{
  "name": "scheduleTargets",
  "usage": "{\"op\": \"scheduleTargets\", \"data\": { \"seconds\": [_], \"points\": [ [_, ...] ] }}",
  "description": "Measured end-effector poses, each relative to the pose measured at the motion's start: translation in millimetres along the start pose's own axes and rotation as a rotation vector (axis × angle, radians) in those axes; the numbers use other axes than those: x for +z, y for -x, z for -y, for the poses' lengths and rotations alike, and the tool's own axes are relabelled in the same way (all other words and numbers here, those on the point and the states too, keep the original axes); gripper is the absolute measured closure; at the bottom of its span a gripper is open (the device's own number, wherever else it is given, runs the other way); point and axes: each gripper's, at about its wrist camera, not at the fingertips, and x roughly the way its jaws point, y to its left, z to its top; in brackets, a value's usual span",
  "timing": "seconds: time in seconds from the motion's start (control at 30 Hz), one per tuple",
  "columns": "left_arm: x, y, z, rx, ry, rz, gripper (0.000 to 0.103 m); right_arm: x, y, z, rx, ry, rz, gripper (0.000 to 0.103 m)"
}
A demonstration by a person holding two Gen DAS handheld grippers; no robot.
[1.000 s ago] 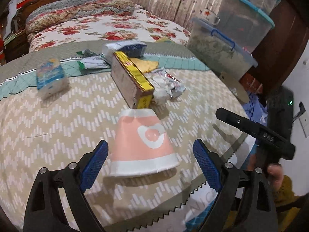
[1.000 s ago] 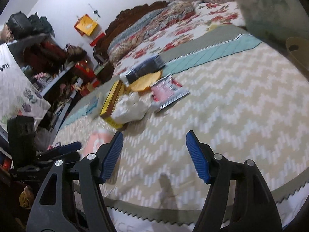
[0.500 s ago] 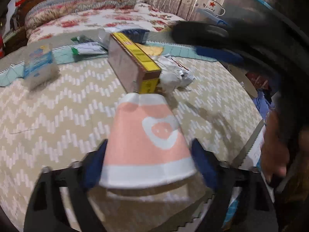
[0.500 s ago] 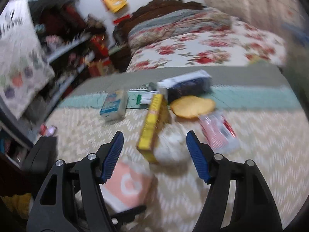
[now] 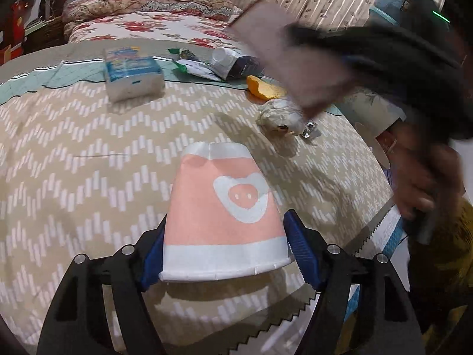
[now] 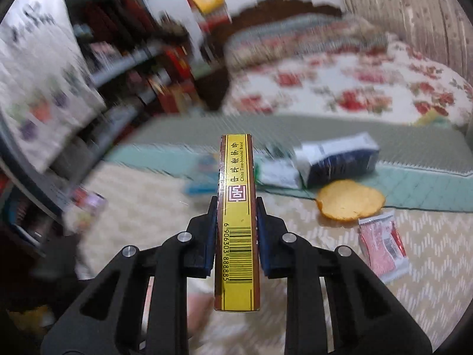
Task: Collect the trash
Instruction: 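Grasp the yellow box with the right tool while the left tool grasps the pink cup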
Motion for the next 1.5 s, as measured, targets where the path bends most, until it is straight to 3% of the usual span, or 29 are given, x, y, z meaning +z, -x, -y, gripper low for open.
{"op": "scheduleTargets", "data": {
  "seconds": [0.1,0.2,0.27,0.4,0.6,0.63,0.67,0.73,1.0,1.17,1.27,1.3,1.33,1.37,1.43,1.5],
  "points": [
    [0,1,1,0.0,-0.002,-0.005,0.033,-25,48,-2,-0.008,-0.005,0.07,0.077],
    [0,3,6,-0.01,-0.019,-0.009,0.031,-62,76,9,-0.129,-0.021,0.066,0.077],
    [2,0,13,-0.011,-0.037,-0.008,0.031,-89,83,19,-0.216,-0.043,0.021,0.077],
    [5,-9,27,0.002,-0.076,-0.011,0.027,-121,86,37,-0.278,-0.111,-0.031,0.077],
    [3,-11,24,0.037,-0.031,-0.026,0.017,-135,74,56,-0.299,-0.172,-0.072,0.074],
    [2,-8,23,0.041,-0.025,-0.022,0.017,-136,73,58,-0.291,-0.178,-0.072,0.068],
    [2,-5,22,0.042,-0.021,-0.021,0.017,-136,73,59,-0.285,-0.177,-0.066,0.051],
    [2,0,21,0.034,-0.012,-0.022,0.017,-138,77,58,-0.295,-0.159,-0.035,0.031],
    [19,14,-12,-0.079,0.137,-0.005,0.018,-148,84,53,-0.287,-0.129,-0.027,0.031],
    [16,1,-26,-0.167,0.213,-0.071,0.034,-155,79,57,-0.275,-0.148,-0.049,0.031],
    [10,-4,-14,-0.143,0.167,-0.081,0.042,-158,75,60,-0.263,-0.164,-0.062,0.032],
    [9,-7,-11,-0.154,0.154,-0.099,0.062,-159,74,60,-0.26,-0.166,-0.065,0.033],
    [7,-10,-10,-0.171,0.153,-0.111,0.066,-160,72,60,-0.254,-0.169,-0.071,0.039],
    [6,-12,-7,-0.173,0.153,-0.108,0.07,-161,69,61,-0.24,-0.169,-0.088,0.056],
    [7,-8,0,-0.162,0.12,-0.089,0.08,-162,65,61,-0.23,-0.17,-0.111,0.077],
    [11,-5,3,-0.171,0.116,-0.077,0.08,-162,68,61,-0.228,-0.174,-0.09,0.077]
  ]
}}
